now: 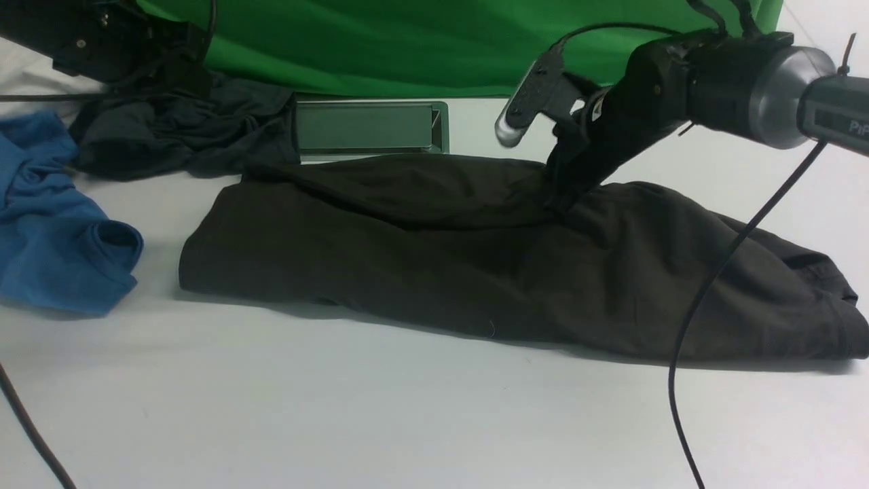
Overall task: Fold a long-sleeved shirt on a white desktop.
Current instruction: 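Fold the black garment in half by bringing its near edge over to the far edge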
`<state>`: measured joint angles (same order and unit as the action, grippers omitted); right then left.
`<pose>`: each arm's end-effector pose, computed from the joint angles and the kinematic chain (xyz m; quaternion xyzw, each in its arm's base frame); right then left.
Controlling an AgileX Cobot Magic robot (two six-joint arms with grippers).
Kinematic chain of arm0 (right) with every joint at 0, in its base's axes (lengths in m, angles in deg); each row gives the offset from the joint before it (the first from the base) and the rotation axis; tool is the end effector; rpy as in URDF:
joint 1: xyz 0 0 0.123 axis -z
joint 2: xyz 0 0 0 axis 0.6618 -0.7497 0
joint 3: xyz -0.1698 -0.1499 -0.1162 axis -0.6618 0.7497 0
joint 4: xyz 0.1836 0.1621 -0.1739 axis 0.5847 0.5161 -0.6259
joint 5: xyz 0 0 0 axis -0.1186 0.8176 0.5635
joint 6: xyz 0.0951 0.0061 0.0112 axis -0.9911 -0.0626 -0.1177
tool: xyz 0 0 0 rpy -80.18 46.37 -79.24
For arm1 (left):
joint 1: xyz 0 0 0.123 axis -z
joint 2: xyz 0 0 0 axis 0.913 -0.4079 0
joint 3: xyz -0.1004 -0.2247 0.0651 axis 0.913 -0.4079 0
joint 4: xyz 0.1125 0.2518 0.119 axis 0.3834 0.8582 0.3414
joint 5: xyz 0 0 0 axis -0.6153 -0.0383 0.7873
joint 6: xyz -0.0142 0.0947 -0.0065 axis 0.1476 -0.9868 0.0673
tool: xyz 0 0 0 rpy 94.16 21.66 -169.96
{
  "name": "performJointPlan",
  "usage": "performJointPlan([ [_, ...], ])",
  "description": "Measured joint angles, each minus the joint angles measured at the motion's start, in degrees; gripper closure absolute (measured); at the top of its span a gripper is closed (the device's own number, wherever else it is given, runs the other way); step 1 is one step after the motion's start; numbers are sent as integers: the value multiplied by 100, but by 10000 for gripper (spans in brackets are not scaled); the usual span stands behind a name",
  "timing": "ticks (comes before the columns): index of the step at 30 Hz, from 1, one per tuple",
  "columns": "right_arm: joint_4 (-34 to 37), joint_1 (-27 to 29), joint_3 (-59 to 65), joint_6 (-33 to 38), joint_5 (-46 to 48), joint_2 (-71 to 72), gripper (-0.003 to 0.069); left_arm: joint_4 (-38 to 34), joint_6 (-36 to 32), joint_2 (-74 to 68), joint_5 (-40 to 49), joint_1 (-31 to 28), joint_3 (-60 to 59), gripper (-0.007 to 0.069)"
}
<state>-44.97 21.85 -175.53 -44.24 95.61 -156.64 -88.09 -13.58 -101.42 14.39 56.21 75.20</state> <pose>0.4712 0.1691 0.1528 -0.4240 0.8627 -0.0244 0.2745 0.4611 0.0380 0.2639 0.0673 0.9341 -0.1536 0.3153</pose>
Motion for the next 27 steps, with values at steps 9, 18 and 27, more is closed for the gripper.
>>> performJointPlan([
  [9,213,88,-1327,106,1811,12,123,5,0,0,-13,0,0,603],
  [18,470,3,-1275,1203,1721,-344,127,11,0,0,-31,0,0,603],
  [27,458,3,-1273,1241,1415,-614,188,11,6,0,-31,0,0,603],
])
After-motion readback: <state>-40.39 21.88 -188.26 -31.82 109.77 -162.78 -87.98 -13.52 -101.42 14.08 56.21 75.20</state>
